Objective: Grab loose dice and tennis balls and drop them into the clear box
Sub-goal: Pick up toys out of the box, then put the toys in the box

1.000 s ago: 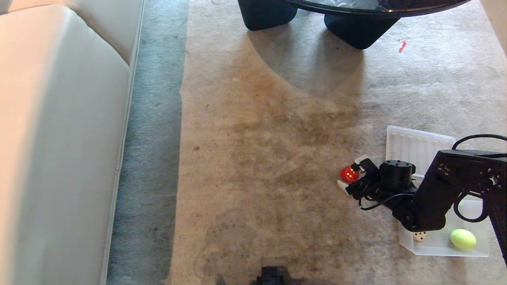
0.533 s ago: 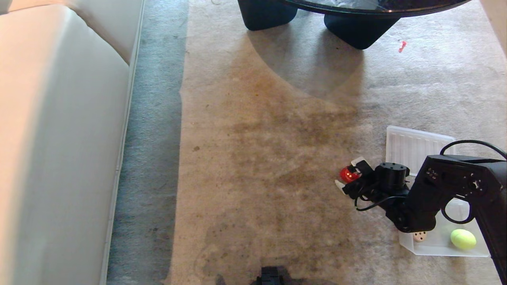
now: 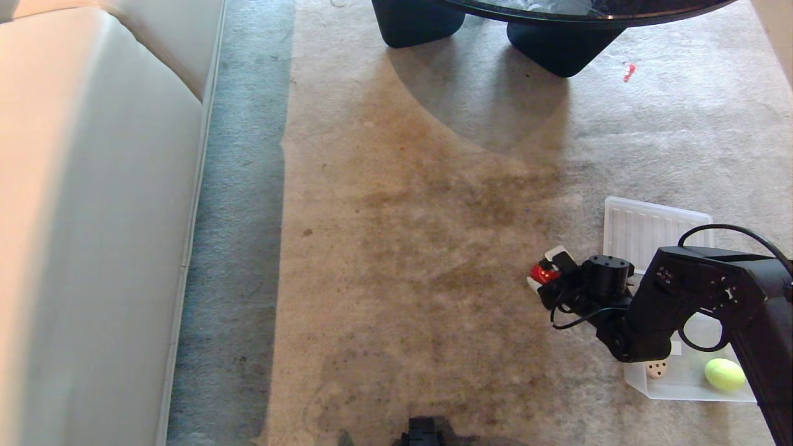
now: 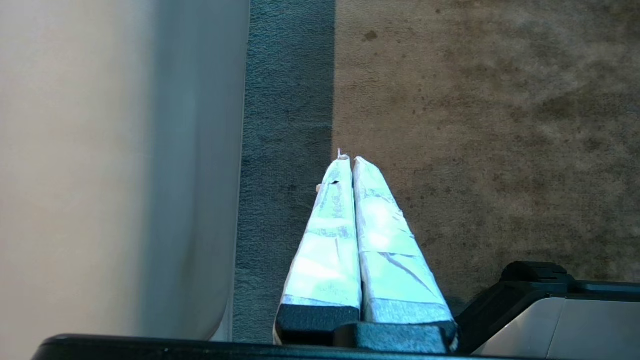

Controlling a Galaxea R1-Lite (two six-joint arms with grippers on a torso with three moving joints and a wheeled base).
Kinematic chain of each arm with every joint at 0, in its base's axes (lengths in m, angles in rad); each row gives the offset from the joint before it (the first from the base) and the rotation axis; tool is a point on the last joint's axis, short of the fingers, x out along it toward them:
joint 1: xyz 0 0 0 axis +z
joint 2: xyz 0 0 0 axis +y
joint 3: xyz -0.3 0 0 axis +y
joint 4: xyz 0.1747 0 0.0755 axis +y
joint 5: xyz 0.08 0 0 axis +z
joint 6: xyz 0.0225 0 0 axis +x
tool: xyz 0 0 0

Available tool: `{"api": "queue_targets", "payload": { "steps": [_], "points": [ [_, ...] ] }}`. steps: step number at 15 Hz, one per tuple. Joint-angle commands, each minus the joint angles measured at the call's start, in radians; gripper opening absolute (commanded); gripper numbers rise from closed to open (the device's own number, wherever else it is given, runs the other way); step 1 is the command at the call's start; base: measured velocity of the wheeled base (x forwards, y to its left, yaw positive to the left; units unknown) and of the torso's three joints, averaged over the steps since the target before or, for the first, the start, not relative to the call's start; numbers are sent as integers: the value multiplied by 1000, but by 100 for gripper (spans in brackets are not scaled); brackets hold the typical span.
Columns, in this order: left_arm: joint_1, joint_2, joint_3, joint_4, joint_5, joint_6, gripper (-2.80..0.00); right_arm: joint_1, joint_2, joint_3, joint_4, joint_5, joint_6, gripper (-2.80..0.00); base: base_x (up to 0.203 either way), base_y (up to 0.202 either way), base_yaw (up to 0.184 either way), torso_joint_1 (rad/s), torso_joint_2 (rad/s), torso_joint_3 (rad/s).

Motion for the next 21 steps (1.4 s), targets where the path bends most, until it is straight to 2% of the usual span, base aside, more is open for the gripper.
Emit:
{"api": "queue_targets", "payload": {
  "steps": [1,7,11,14,18,20,21],
  "points": [
    [0,0,2,0,0,-1,-280,1,3,-4,-6,1,-31,-280,0,0,0,0,0,0],
    [0,0,2,0,0,-1,-280,4,-37,46,-4,-19,-35,-280,0,0,0,0,0,0],
    [0,0,2,0,0,-1,-280,2,-317,251,47,-46,-8,-280,0,0,0,0,0,0],
    [0,0,2,0,0,-1,-280,2,-654,398,217,-74,86,-280,0,0,0,0,0,0],
    [0,0,2,0,0,-1,-280,0,-1108,600,563,-153,245,-280,0,0,0,0,0,0],
    [0,0,2,0,0,-1,-280,-1,-1192,681,714,-198,318,-280,0,0,0,0,0,0],
    [0,0,2,0,0,-1,-280,-9,-1201,692,738,-204,328,-280,0,0,0,0,0,0]
  ]
}}
